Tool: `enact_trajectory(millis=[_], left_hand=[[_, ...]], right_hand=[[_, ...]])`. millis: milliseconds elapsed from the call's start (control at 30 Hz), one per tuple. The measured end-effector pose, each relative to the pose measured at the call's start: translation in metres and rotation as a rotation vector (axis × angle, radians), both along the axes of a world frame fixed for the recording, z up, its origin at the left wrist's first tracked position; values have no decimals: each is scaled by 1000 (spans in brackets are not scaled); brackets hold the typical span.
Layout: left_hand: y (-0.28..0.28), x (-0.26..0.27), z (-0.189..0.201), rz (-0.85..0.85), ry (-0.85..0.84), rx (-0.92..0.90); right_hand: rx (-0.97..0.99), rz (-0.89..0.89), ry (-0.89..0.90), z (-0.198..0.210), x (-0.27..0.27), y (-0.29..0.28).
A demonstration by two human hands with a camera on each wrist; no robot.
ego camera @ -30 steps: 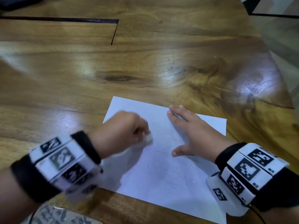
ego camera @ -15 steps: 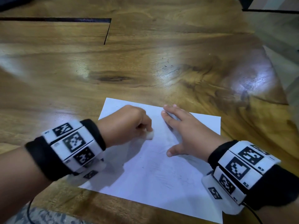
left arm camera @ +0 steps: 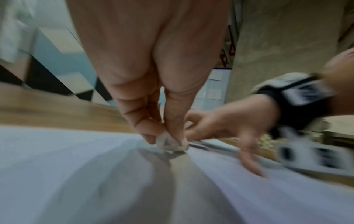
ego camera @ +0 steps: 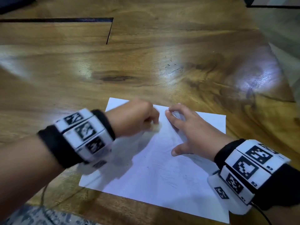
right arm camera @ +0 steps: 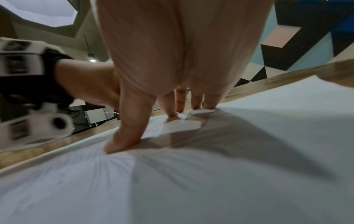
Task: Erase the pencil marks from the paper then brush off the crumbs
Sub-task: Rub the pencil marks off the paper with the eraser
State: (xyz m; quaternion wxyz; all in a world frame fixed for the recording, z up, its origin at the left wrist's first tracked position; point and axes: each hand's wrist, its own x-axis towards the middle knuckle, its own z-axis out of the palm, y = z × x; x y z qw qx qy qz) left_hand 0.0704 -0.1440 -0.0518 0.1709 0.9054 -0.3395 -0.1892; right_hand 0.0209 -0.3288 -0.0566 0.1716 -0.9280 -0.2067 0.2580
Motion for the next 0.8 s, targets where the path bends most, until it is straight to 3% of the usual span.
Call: enact_trajectory(millis=[100, 200, 367, 433, 533, 633, 700, 800], left_hand=[[-14, 24, 0, 97, -96, 39], [2, -7, -4, 4, -84, -36], [27, -46, -3, -113, 112, -29], [16, -28, -2, -104, 42, -38], [-3, 9, -2, 49, -81, -17], [3, -4, -4, 15, -79, -21], [20, -35, -2, -77, -14, -61], [34, -63, 1, -82, 134, -20]], right_hand=[[-12, 1, 3, 1, 0, 0], [-5, -4, 4, 1, 0, 0], [0, 0, 19, 3, 0, 1], [-11, 11, -1, 2, 0, 1], [-17, 5, -18, 2, 0, 0], [1, -3, 0, 2, 1, 1], [5, -9, 4, 2, 1, 0], [3, -10, -1, 1, 0, 1]])
